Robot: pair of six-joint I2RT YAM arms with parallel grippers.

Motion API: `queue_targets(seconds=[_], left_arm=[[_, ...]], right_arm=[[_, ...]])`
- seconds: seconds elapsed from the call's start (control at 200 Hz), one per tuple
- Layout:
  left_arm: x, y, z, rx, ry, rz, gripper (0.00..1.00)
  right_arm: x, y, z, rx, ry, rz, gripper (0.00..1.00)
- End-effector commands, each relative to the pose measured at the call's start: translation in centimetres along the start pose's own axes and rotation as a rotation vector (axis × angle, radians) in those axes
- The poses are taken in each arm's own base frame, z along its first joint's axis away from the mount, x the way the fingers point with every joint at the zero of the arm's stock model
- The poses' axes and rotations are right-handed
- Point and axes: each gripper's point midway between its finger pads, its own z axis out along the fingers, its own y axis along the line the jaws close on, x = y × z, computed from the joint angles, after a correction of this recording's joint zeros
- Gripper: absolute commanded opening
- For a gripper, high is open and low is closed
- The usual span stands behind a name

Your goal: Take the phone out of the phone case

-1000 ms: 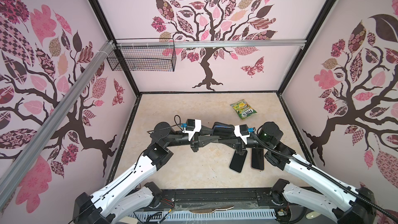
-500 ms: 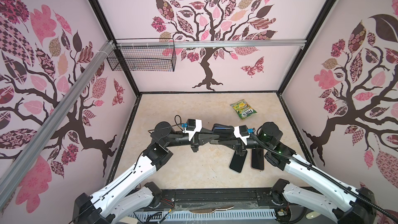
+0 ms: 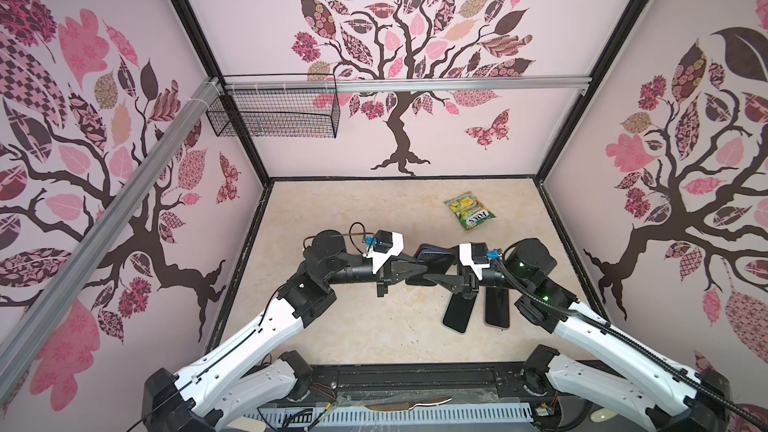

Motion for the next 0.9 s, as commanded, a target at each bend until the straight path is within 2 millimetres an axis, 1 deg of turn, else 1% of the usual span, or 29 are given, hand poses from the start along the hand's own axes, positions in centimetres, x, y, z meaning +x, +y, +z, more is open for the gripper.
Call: queue_targets(seconds=[0.0, 0.02, 0.065, 0.12, 0.165, 0.255, 0.355, 0.49, 0.635, 0.725, 0.8, 0.895], left_arm=[[0.4, 1.8, -0.8, -0.126, 0.058, 0.020, 0.00], [0.5, 2.0, -1.0, -0.141, 0.064, 0.023, 0.00], [0.6, 2.3, -1.3, -0.167, 0.072, 0.036, 0.00], [0.9, 2.7, -1.7, -0.192, 0.079, 0.041, 0.00], [1.0, 3.2, -2.1, -0.219, 0.082, 0.035, 0.00], [1.6, 3.5, -2.7, -0.240, 0.108, 0.044, 0.00], [2.6, 3.7, -3.2, -0.260, 0.161, 0.089, 0.00], [4.1, 4.1, -3.6, -0.281, 0.238, 0.137, 0.00], [5.0, 3.9, -3.6, -0.256, 0.294, 0.180, 0.00], [5.7, 3.6, -3.5, -0.225, 0.326, 0.206, 0.00], [6.1, 3.5, -3.5, -0.214, 0.334, 0.230, 0.00], [6.5, 3.4, -3.5, -0.201, 0.344, 0.242, 0.00]], right_arm=[[0.8, -1.3, -0.8, 0.121, 0.003, 0.004, 0.60], [1.5, -1.5, -1.0, 0.141, 0.022, 0.014, 0.64], [2.7, -1.8, -1.4, 0.181, 0.054, 0.027, 0.70], [3.9, -1.9, -1.8, 0.210, 0.077, 0.059, 0.74], [4.4, -1.6, -2.3, 0.218, 0.085, 0.070, 0.77], [4.7, -1.6, -3.5, 0.269, 0.082, 0.091, 0.77], [4.9, -2.8, -5.0, 0.390, 0.109, 0.160, 0.74], [5.7, -4.1, -5.7, 0.480, 0.201, 0.235, 0.74], [6.2, -5.3, -5.6, 0.530, 0.273, 0.313, 0.73], [7.1, -5.9, -5.1, 0.535, 0.332, 0.368, 0.73], [7.6, -5.7, -4.2, 0.463, 0.373, 0.406, 0.73], [7.1, -5.3, -3.4, 0.388, 0.336, 0.452, 0.72]])
